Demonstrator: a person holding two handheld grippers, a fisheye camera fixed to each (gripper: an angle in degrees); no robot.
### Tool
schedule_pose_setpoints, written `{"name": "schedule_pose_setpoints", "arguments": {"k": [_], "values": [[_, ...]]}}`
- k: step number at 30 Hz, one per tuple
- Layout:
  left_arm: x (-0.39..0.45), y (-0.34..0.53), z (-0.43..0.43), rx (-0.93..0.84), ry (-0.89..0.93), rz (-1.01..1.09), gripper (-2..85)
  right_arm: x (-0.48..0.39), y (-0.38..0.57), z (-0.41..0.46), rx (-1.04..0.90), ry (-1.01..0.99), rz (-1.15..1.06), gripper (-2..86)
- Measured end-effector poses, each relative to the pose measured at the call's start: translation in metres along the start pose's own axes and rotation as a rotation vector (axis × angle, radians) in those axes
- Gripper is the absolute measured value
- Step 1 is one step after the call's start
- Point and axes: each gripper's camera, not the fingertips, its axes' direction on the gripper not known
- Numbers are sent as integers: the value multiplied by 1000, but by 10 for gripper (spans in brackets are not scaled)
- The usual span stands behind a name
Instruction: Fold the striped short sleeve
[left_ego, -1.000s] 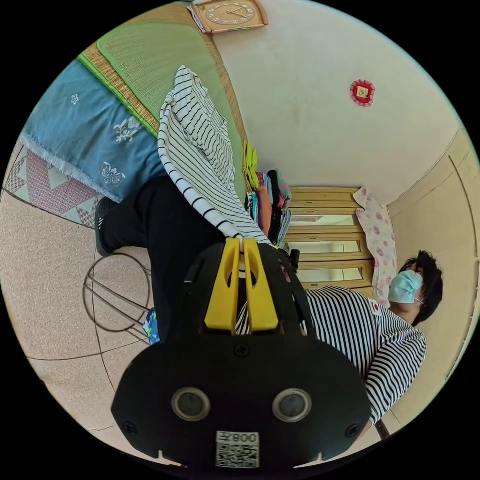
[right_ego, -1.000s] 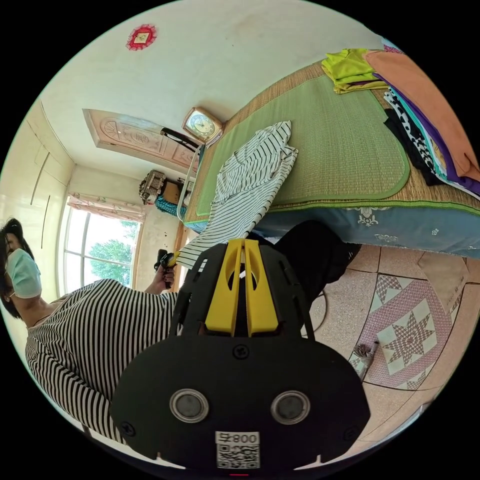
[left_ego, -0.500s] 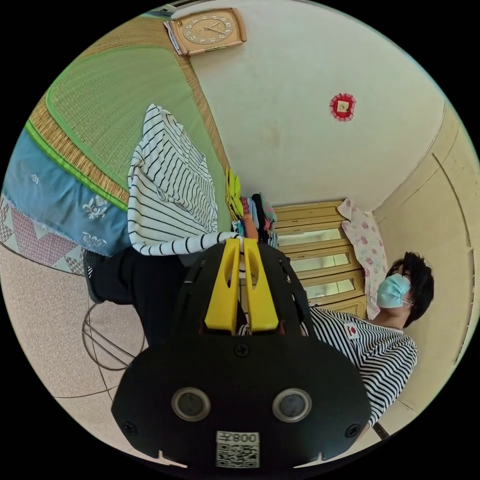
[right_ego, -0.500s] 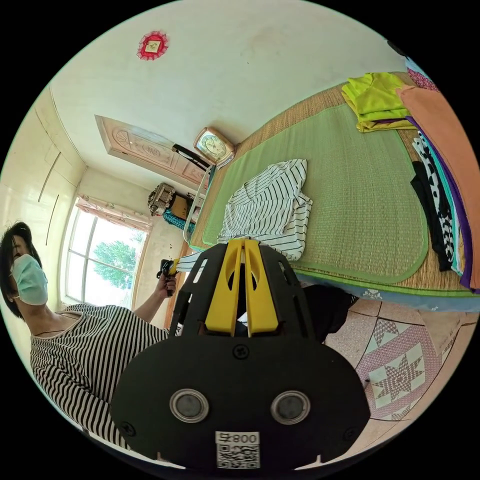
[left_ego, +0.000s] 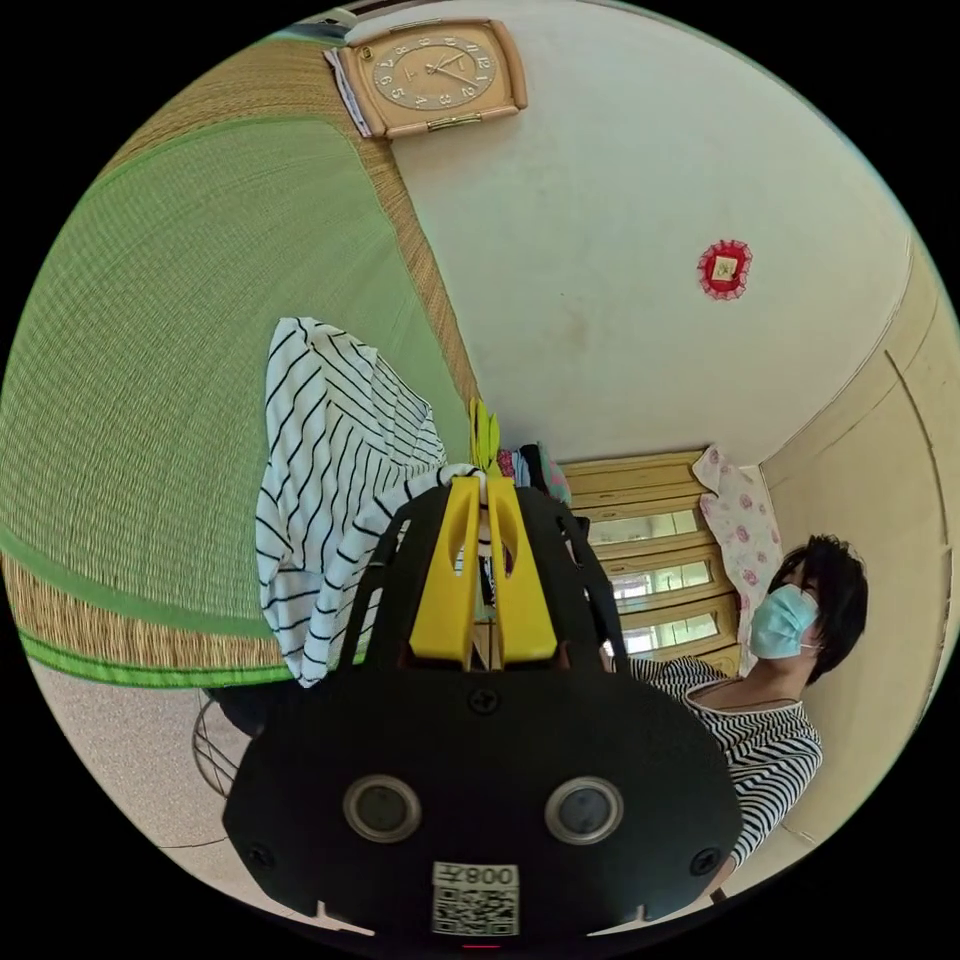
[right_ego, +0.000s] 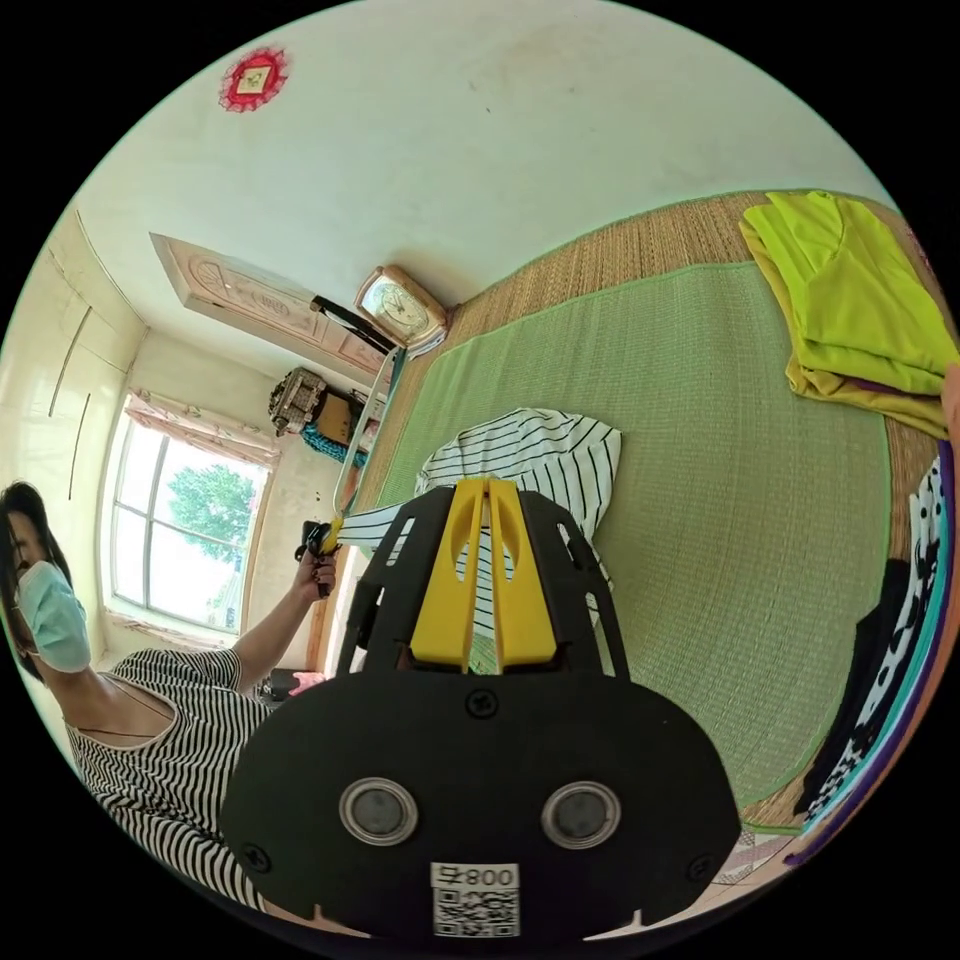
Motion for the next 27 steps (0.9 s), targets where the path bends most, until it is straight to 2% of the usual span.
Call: {"name": "schedule_pose_setpoints", "arguments": {"k": [7,13,27], "values": [[-38,-87,28,15,-41,-92,14,58,-106,65,-79,48,61,4],[-67,-133,46,26,-56,-169,17,113,-159,106,-134,45,131,4],[-54,-185,61,101,19,-108,21,139,-208,100,-79,-12,106,5]]}}
